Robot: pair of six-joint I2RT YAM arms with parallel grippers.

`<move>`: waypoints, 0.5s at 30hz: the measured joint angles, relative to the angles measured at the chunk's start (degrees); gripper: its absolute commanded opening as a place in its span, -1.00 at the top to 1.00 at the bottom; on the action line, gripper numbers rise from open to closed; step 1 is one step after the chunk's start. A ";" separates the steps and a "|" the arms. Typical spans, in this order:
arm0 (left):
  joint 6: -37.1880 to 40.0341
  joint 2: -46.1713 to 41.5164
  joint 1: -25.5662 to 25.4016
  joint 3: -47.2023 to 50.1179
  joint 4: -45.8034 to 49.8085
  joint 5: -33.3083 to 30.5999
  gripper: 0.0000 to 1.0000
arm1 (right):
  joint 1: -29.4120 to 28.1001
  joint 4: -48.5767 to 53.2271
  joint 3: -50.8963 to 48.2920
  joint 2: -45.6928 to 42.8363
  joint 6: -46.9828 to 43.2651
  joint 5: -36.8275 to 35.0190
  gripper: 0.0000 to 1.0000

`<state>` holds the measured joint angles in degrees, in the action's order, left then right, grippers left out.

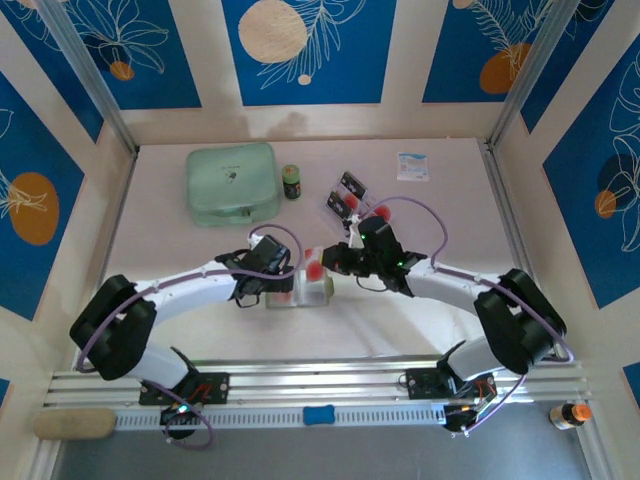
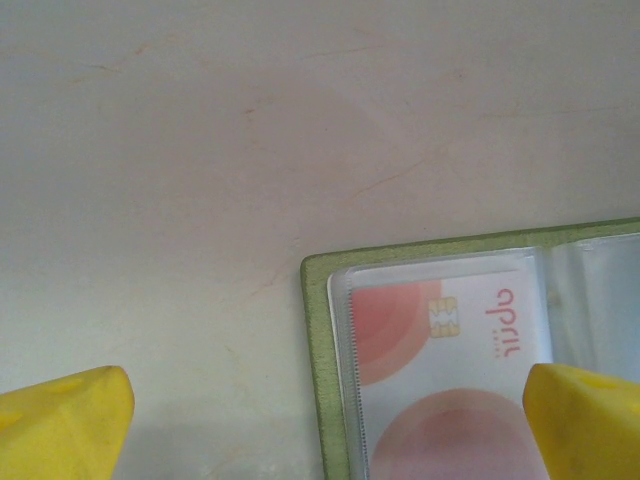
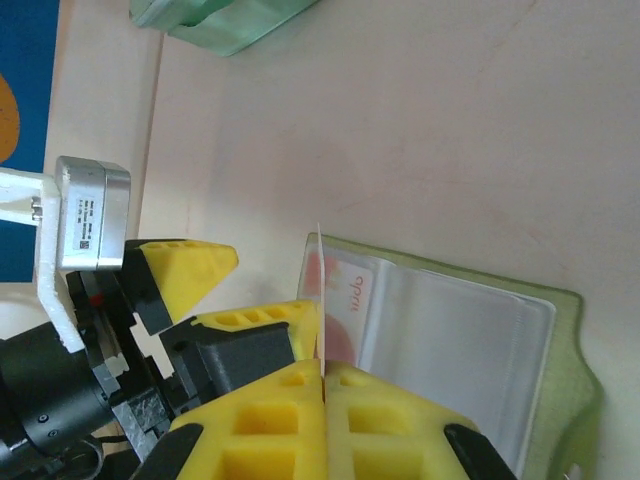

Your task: Put the credit cards into the card holder

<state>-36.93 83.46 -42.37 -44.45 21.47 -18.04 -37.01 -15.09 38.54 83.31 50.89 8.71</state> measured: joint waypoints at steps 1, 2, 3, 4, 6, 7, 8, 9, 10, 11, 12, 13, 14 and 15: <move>0.00 0.11 0.00 0.22 0.00 0.00 -1.00 | -0.26 -1.36 -0.35 0.98 0.52 -0.20 1.00; 0.00 0.24 0.00 0.44 0.02 -0.02 -1.00 | -0.50 -2.49 -0.66 1.86 0.92 -0.35 1.00; 0.00 0.37 0.00 0.70 0.00 -0.02 -1.00 | -0.76 -3.48 -0.92 2.86 1.31 -0.44 1.00; 0.00 0.42 0.00 0.92 0.02 -0.07 -1.00 | -1.01 -4.17 -1.07 3.58 1.66 -0.66 1.00; 0.00 0.42 0.00 1.38 0.11 -0.26 -0.99 | -1.55 -5.42 -1.11 5.18 2.12 -1.05 1.00; 0.00 0.42 0.00 1.57 0.11 -0.44 -1.00 | -1.81 -6.03 -1.11 5.79 2.32 -1.20 1.00; -0.02 0.42 0.00 1.70 0.15 -0.48 -1.00 | -2.05 -6.60 -1.11 6.23 2.54 -1.22 1.00; -0.02 0.42 0.00 1.90 0.17 -0.55 -0.99 | -2.29 -7.13 -1.14 6.60 2.69 -1.27 1.00; -0.02 0.42 0.00 2.10 0.22 -0.63 -1.00 | -2.43 -7.76 -1.18 6.91 2.75 -1.40 1.00; -0.04 0.42 0.00 2.25 0.24 -0.68 -1.00 | -2.58 -8.13 -1.18 7.10 2.78 -1.42 1.00; -0.04 0.42 0.00 2.43 0.24 -0.79 -1.00 | -2.73 -8.52 -1.18 7.41 2.97 -1.49 1.00; -0.04 0.42 0.00 2.58 0.26 -0.94 -0.99 | -2.78 -9.01 -1.18 7.72 3.15 -1.55 1.00; -0.07 0.42 0.00 2.73 0.28 -1.09 -1.00 | -2.80 -9.44 -1.18 8.02 3.19 -1.64 1.00; -0.09 0.42 0.00 2.86 0.33 -1.09 -1.00 | -2.95 -9.88 -1.22 8.33 3.23 -1.84 1.00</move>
<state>-37.01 83.88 -42.37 -41.58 21.80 -19.14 -39.97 -24.97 37.32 91.64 54.13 6.87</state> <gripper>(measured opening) 0.998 0.044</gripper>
